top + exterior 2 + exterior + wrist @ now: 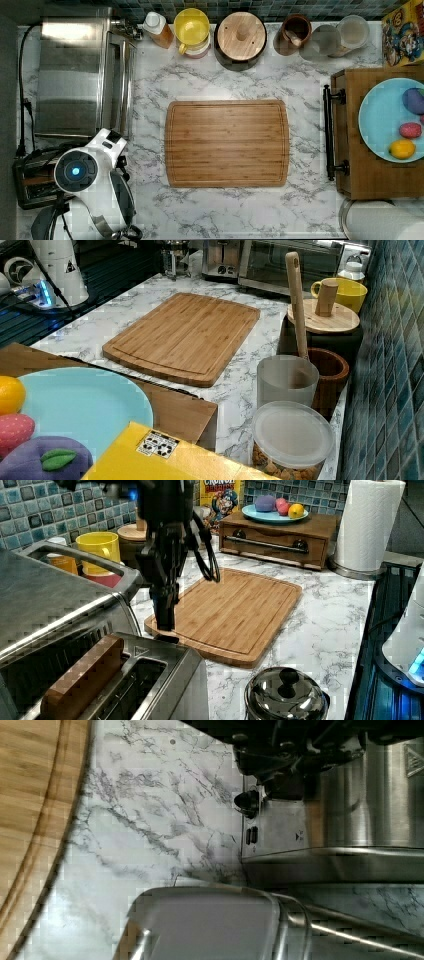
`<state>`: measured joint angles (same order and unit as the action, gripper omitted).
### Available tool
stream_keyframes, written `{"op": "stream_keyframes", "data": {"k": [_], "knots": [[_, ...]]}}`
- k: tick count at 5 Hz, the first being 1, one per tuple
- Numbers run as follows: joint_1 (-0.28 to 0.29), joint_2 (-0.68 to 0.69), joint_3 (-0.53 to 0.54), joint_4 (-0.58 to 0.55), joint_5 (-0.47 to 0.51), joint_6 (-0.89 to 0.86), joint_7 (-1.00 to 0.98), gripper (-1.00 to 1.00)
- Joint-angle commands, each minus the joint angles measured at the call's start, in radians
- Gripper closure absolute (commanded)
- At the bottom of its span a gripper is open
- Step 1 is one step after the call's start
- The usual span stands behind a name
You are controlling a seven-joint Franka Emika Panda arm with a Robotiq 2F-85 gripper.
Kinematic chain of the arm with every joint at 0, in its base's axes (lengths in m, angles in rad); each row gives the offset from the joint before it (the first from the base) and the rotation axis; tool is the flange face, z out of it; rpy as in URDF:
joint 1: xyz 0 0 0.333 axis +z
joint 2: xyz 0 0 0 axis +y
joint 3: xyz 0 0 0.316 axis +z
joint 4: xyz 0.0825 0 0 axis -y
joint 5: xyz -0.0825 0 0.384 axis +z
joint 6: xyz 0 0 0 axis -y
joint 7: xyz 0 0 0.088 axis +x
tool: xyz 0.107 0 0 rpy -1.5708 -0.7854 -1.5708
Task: Turn on the toaster.
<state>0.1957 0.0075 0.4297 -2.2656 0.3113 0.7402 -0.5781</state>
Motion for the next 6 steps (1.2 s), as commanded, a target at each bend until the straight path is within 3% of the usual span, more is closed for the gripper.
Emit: {"op": "stream_keyframes", "data": {"k": [1, 2, 3, 5, 6], "knots": [[0.009, 0.088, 0.005, 0.141, 0.024, -0.057, 0.073, 1.00], [-0.038, 0.121, 0.068, 0.133, -0.011, -0.071, 0.088, 1.00], [0.029, 0.155, 0.035, 0.131, -0.022, -0.085, 0.074, 1.00], [0.063, 0.247, 0.044, 0.107, -0.080, -0.071, 0.115, 1.00], [0.090, 0.254, 0.048, 0.000, -0.111, -0.016, 0.141, 1.00]]}}
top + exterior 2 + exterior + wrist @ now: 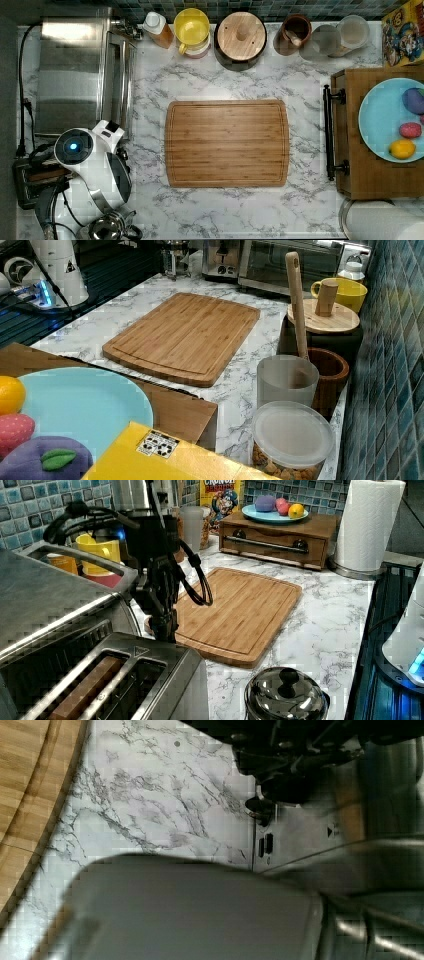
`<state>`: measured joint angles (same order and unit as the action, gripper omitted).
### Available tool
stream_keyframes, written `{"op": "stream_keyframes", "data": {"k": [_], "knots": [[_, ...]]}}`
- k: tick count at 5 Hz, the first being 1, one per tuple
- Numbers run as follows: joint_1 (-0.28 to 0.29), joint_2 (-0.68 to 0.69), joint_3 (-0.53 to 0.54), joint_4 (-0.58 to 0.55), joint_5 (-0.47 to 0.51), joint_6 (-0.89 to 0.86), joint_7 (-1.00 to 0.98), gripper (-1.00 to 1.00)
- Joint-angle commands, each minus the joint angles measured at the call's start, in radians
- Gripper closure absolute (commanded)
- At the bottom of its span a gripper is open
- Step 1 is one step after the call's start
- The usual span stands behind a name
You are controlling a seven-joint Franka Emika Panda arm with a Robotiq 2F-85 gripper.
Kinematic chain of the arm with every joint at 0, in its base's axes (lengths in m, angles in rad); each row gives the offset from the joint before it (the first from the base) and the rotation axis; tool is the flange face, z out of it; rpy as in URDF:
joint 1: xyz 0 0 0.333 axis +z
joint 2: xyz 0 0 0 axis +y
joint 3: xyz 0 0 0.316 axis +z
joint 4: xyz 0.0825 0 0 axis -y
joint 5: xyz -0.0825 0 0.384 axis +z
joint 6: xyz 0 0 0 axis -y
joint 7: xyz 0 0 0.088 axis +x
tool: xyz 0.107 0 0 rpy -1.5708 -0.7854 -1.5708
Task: Turn on the toaster.
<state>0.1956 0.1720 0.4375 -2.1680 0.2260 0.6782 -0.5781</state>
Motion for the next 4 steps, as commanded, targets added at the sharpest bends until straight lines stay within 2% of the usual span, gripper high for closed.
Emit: {"op": "stream_keyframes", "data": {"k": [1, 2, 4], "knots": [[0.111, 0.070, 0.033, -0.204, -0.026, 0.085, 0.199, 1.00], [0.126, 0.064, 0.049, -0.282, -0.034, 0.149, 0.214, 1.00], [0.189, 0.243, 0.017, -0.301, -0.165, 0.228, 0.303, 1.00]]}}
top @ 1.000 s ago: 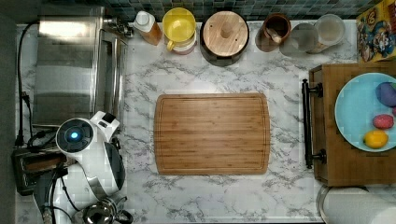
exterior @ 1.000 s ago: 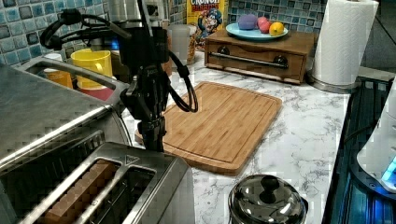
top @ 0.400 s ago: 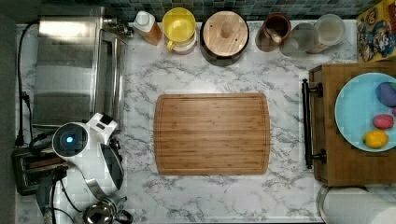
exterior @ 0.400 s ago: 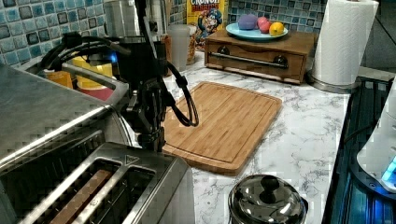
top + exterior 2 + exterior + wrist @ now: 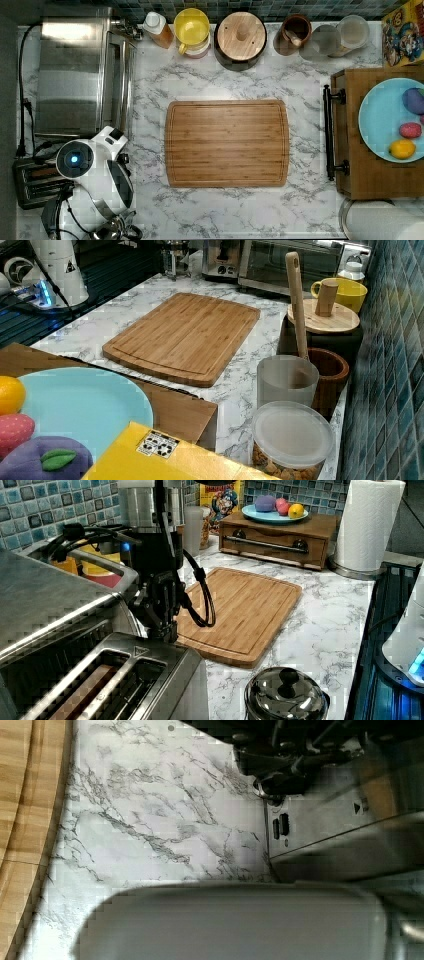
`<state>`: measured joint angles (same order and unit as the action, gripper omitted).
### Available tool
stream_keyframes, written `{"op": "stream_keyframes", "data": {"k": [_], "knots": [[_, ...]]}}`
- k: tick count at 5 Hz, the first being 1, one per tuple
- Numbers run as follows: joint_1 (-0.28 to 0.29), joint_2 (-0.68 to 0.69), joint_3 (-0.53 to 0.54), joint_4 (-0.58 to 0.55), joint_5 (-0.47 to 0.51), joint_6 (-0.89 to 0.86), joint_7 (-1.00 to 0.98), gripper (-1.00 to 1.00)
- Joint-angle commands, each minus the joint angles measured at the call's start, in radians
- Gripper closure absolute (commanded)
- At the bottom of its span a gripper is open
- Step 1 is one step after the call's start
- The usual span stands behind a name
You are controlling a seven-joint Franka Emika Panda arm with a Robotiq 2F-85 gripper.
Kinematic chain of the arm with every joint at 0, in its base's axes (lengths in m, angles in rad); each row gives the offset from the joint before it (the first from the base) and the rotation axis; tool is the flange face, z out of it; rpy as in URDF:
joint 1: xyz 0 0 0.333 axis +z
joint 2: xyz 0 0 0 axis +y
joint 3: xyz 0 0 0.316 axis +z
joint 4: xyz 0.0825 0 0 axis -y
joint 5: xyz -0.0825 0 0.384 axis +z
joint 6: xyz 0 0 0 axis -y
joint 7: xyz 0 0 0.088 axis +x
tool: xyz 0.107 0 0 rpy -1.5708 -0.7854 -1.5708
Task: Turn on the toaster.
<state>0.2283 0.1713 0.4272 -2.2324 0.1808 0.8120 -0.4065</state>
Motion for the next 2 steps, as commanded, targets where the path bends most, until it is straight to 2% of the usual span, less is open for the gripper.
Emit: {"op": "stream_keyframes", "data": {"k": [1, 2], "knots": [[0.182, 0.245, 0.022, -0.239, -0.172, 0.093, 0.156, 1.00], [0.166, 0.221, 0.017, -0.215, -0.228, 0.017, 0.169, 1.00]]}}
